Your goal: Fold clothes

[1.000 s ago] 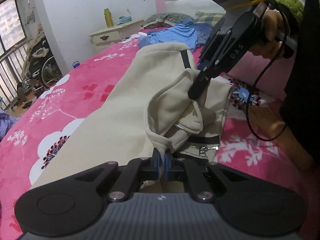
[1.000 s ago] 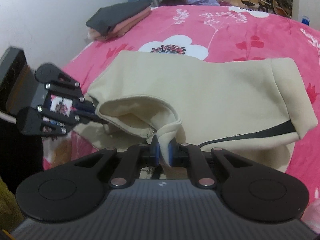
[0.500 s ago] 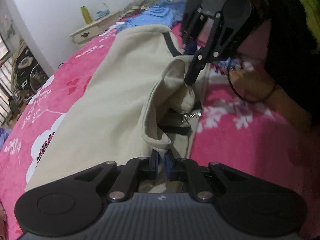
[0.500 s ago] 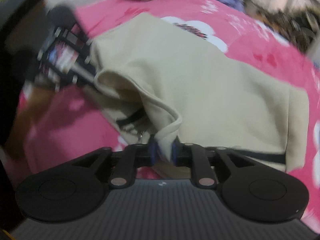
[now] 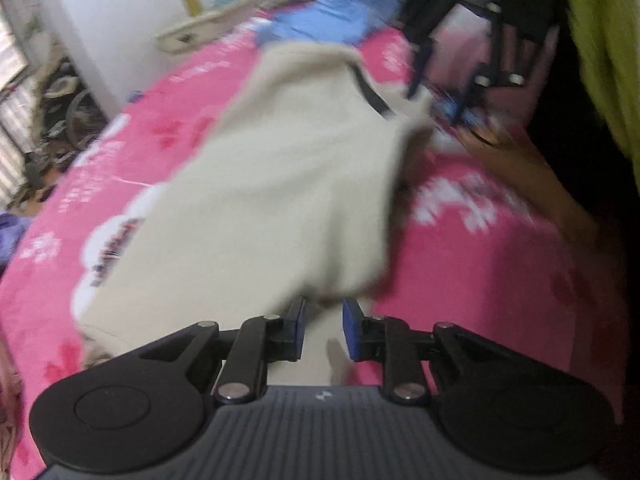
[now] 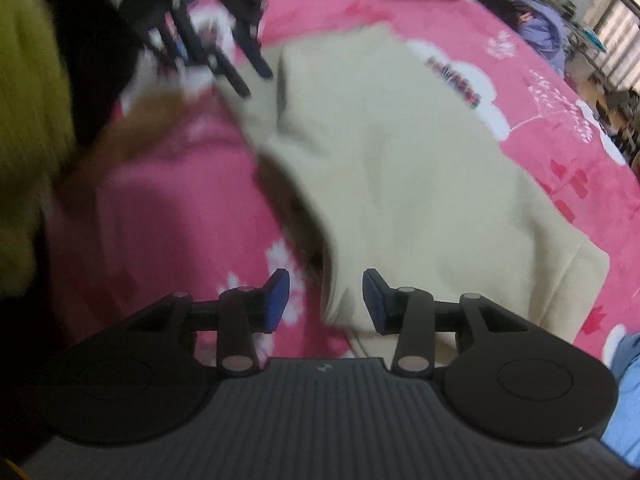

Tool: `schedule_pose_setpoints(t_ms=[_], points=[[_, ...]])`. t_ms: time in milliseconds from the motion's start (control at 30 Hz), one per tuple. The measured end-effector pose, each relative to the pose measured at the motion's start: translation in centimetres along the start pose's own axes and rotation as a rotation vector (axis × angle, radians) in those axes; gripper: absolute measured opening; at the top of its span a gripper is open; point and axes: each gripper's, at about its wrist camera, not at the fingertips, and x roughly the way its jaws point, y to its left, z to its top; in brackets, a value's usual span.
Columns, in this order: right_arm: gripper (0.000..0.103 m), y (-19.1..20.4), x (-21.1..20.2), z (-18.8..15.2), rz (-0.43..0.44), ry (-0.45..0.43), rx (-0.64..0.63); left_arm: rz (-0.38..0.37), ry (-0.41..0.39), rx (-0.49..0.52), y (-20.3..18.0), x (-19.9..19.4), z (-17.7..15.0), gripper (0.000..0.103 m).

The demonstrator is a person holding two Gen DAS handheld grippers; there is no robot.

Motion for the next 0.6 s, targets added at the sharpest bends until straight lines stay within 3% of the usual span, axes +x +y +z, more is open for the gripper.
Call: schedule_pose_setpoints(t_ms=[100,167,267,367,467,600], points=[[0.039,-2.4,-0.3,1.0,0.063,-0.122,0.167,0.012,-0.07,-0.087,1.4,-0.2,1.6,0.022],[0.033,-3.7,0.4,1.2,0.078,-0.148,0.258,0.006,-0.097,-0.114,1.4,1.1,2.6,0.022],[0.018,-4.5,3.6,0.8,0.051,-0.071,0.301,-0.017,-0.079,-0.104,0.3,3.9,3.1,0.022],[0.012,-4.3,7.1,-0.5,0.028,0.034,0.291,-0.017,-0.005,-0.06,-1.1,6.8,2.3,0.023],[0.011,-3.7,9.2,-1.7,0.002,0.057,0.304,0.009,0.022,-0.018,-1.9,8.3,1.3,0.023],[0.011,-3.3,8.9,-1.4,-0.021,0.063,0.327,0.011,0.028,-0.025,-1.9,8.1,1.4,0.023]])
